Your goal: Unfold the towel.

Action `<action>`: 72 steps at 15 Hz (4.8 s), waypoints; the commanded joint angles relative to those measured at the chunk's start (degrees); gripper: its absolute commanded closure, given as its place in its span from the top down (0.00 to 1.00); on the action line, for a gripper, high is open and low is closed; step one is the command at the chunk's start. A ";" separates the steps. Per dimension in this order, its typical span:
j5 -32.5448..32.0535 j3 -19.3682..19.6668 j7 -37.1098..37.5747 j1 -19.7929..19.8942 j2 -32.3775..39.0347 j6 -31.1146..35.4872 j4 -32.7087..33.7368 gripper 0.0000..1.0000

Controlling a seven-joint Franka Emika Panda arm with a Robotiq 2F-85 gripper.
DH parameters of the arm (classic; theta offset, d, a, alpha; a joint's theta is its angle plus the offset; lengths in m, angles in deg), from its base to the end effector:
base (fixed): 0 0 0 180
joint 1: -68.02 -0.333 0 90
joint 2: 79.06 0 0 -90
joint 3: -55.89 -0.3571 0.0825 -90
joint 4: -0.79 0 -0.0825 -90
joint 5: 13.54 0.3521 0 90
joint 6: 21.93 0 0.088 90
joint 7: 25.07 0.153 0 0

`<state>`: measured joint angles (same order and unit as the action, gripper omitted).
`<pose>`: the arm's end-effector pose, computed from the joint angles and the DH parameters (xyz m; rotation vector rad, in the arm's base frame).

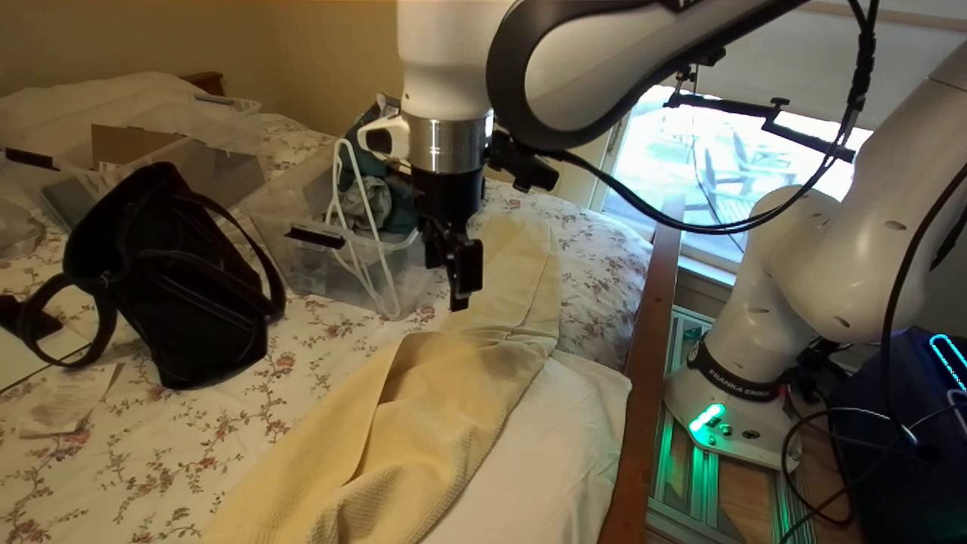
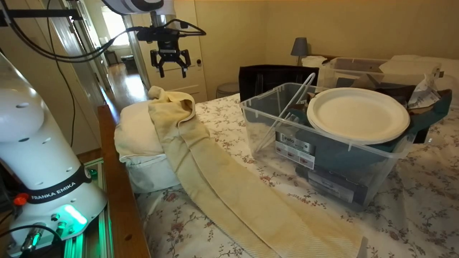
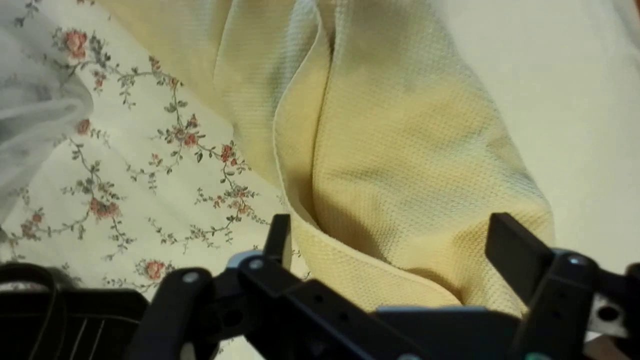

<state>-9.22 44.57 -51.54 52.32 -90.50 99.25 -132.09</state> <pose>0.3893 0.2081 0.4309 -2.8125 -1.3418 0.0119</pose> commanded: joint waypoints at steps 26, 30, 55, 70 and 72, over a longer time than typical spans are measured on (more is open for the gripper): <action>-43.02 1.78 -2.04 -1.46 23.31 47.58 -3.33 0.30; -42.17 1.19 -3.42 -1.31 21.13 44.88 -0.89 0.04; 6.30 -29.77 -37.22 18.93 37.78 31.37 17.71 1.00; 9.35 -21.13 -44.72 10.66 44.15 8.09 28.97 0.25; 10.67 -22.04 -45.15 10.11 42.34 8.66 28.23 0.11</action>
<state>-1.79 22.80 -95.45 63.98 -45.37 109.59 -103.95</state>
